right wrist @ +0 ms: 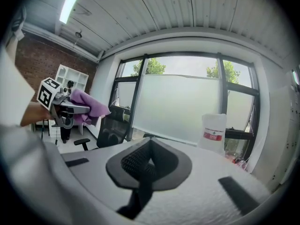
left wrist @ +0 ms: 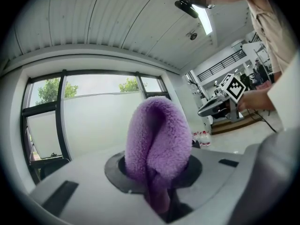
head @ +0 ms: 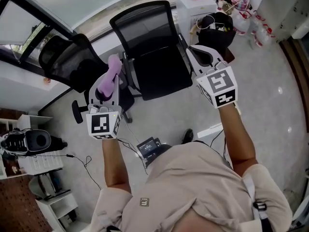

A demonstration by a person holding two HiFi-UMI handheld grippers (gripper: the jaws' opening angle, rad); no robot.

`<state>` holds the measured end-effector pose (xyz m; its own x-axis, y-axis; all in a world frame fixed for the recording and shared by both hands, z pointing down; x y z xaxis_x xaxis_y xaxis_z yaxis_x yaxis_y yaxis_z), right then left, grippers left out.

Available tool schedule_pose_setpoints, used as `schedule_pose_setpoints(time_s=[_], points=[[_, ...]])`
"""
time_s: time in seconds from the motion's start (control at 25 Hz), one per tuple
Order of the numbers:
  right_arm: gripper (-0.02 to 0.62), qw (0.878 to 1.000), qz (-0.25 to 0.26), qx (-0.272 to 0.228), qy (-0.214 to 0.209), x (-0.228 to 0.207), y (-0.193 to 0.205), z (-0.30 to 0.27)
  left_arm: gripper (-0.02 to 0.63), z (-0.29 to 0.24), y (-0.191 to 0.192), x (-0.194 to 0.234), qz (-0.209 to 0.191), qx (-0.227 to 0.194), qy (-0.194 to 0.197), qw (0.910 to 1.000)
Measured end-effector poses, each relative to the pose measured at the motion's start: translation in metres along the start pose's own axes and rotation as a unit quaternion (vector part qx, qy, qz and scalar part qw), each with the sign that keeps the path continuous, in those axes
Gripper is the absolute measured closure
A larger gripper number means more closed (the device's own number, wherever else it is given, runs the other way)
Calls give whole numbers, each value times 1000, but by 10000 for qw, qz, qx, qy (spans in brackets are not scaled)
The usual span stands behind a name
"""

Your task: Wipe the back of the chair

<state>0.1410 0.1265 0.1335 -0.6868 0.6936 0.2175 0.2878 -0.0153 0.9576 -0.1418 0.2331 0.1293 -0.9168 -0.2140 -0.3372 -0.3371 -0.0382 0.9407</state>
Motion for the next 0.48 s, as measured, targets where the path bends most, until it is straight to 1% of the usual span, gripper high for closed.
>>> schedule_pose_setpoints(time_s=[0.28,0.48], points=[[601,10000,-64,39,-60,-25,9,-18,530,-46,2,-4,-30,60,83,9999],[601,9999,-48,120,-17,-34,16,-39,530,-85,19,5,57,57,171,9998]])
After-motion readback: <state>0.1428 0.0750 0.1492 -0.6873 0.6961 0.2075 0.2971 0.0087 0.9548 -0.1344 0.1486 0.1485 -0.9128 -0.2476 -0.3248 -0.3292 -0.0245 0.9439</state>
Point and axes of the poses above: the fingertips, and each gripper's own axes: z backward along the fingers, x to its left, y out of its underside, the point moved 7 cm from there along z, backward along the fingers
